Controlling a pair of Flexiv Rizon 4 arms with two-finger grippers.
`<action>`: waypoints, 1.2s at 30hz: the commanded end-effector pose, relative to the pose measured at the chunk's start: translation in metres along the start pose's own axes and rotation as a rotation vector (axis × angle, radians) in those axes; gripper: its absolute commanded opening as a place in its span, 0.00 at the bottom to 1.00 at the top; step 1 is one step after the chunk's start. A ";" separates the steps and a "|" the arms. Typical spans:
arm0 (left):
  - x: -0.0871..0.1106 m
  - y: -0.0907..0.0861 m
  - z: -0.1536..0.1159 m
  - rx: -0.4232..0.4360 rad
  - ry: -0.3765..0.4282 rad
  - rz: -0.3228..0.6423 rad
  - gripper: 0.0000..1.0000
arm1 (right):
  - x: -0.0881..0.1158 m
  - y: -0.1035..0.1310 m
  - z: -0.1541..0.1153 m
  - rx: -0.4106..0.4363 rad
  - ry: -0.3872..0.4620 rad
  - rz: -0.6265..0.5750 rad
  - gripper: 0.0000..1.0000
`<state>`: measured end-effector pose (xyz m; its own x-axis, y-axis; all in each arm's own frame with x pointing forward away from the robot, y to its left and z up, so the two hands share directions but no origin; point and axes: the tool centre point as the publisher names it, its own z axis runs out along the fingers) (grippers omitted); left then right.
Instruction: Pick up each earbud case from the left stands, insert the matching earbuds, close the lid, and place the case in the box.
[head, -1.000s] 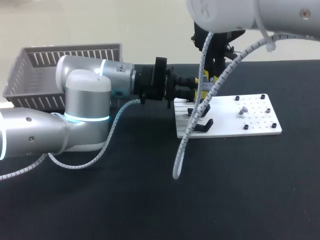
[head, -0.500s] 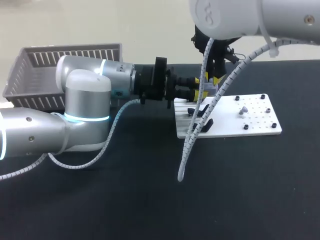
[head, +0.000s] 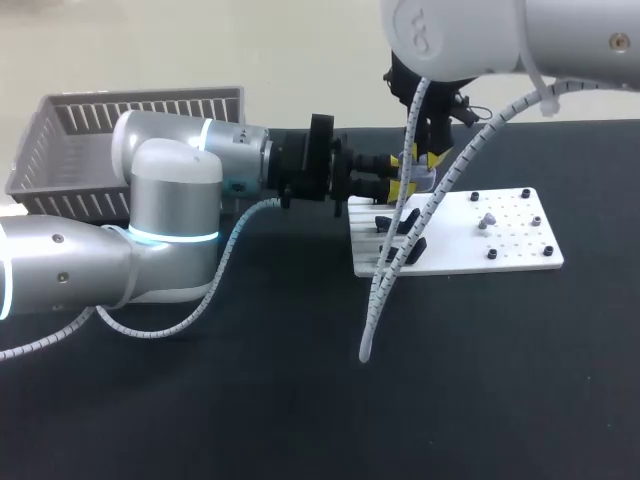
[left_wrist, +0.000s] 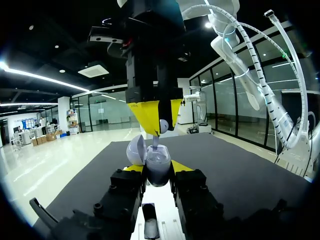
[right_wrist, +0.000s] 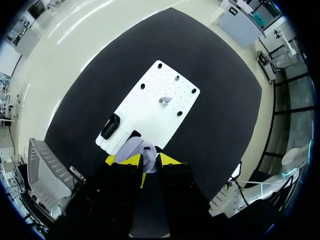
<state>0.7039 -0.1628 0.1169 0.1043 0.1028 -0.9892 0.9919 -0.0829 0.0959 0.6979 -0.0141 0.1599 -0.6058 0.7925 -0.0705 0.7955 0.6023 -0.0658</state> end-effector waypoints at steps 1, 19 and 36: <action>0.001 0.000 0.000 -0.002 -0.002 0.002 0.00 | -0.001 0.001 0.001 0.002 0.005 0.001 0.00; 0.001 0.000 0.000 -0.002 -0.002 0.002 0.00 | -0.003 0.003 0.012 0.017 -0.004 -0.002 0.00; 0.001 0.000 0.000 -0.002 -0.002 0.002 0.00 | 0.017 -0.046 -0.018 -0.080 -0.015 -0.084 0.80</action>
<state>0.7043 -0.1627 0.1167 0.1041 0.1018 -0.9893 0.9919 -0.0839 0.0958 0.6808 -0.0110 0.1732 -0.6562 0.7524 -0.0575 0.7542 0.6516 -0.0817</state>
